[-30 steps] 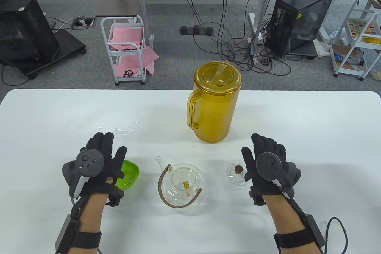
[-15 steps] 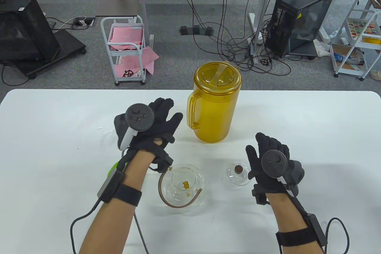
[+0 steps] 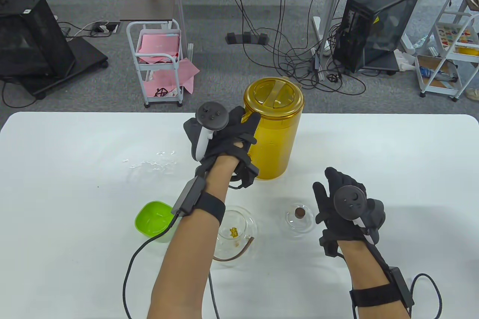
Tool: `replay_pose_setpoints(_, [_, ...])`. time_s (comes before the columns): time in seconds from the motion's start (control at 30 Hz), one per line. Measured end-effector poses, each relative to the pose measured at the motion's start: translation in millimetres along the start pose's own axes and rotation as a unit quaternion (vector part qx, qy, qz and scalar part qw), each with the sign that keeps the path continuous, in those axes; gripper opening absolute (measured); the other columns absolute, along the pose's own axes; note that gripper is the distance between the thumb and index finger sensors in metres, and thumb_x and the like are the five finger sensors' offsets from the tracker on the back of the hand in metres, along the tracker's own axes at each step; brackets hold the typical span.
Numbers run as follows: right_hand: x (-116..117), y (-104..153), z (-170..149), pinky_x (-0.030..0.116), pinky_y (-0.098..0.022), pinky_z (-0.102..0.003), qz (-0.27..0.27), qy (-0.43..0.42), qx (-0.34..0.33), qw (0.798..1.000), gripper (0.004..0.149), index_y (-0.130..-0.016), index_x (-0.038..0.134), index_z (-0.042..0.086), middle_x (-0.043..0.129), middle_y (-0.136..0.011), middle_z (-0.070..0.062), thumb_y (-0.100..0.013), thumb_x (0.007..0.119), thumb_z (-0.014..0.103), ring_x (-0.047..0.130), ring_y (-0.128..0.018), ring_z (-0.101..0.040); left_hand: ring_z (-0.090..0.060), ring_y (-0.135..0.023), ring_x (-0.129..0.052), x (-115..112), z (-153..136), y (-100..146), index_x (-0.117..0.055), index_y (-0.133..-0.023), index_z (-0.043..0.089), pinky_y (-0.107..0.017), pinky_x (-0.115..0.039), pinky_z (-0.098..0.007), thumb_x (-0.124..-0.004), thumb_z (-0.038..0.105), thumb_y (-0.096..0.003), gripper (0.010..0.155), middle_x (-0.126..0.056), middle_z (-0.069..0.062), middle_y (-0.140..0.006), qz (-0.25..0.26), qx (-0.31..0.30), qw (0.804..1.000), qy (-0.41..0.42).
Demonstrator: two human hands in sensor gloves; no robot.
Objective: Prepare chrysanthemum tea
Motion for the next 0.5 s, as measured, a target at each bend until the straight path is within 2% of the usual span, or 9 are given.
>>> replay_pose_setpoints(0.07, [0, 0, 0, 0.048, -0.076, -0.065, 0.0, -0.001, -0.001, 1.0, 0.064, -0.11, 0.058, 0.027, 0.066, -0.108, -0.003, -0.055, 0.068, 0.059, 0.069, -0.105, -0.036, -0.052, -0.103, -0.057, -1, -2, -1, -0.069, -0.104, 0.018, -0.073, -0.027, -0.074, -0.069, 0.067, -0.0535, 0.07, -0.07, -0.019, -0.11, 0.007, 0.012, 1.0, 0.0])
replay_pose_setpoints(0.17, [1, -1, -1, 0.048, -0.076, -0.066, 0.003, -0.002, 0.0, 1.0, 0.064, -0.109, 0.059, 0.026, 0.066, -0.108, -0.003, -0.056, 0.068, 0.059, 0.07, -0.104, -0.036, -0.051, -0.101, -0.062, -7, -6, -2, -0.073, -0.099, 0.019, -0.073, -0.028, -0.074, -0.069, 0.063, -0.0547, 0.063, -0.076, -0.017, -0.105, -0.012, 0.008, 0.999, 0.032])
replay_pose_setpoints(0.37, [1, -1, -1, 0.048, -0.076, -0.065, 0.009, 0.001, 0.0, 1.0, 0.064, -0.11, 0.059, 0.026, 0.066, -0.108, -0.003, -0.056, 0.067, 0.06, 0.069, -0.105, -0.036, -0.051, -0.101, -0.062, -4, -19, -7, -0.075, -0.097, 0.018, -0.073, -0.027, -0.074, -0.071, 0.063, -0.0547, 0.061, -0.079, -0.016, -0.101, -0.067, 0.014, 0.994, 0.09])
replay_pose_setpoints(0.5, [-3, -1, -3, 0.048, -0.076, -0.065, 0.005, 0.0, 0.0, 1.0, 0.064, -0.11, 0.059, 0.026, 0.066, -0.108, -0.003, -0.056, 0.067, 0.06, 0.069, -0.105, -0.036, -0.051, -0.101, -0.061, 3, -33, -6, -0.074, -0.095, 0.015, -0.074, -0.028, -0.075, -0.073, 0.059, -0.0552, 0.06, -0.077, -0.016, -0.1, -0.086, 0.016, 0.985, 0.151])
Point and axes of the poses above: the tracker on the back of each hand, its own z axis roughly to the thumb side, its own y axis roughly from the fingertips to the wrist, x = y × z, the point moved 4 cm from there along -y, roughly from the wrist to the fingertips
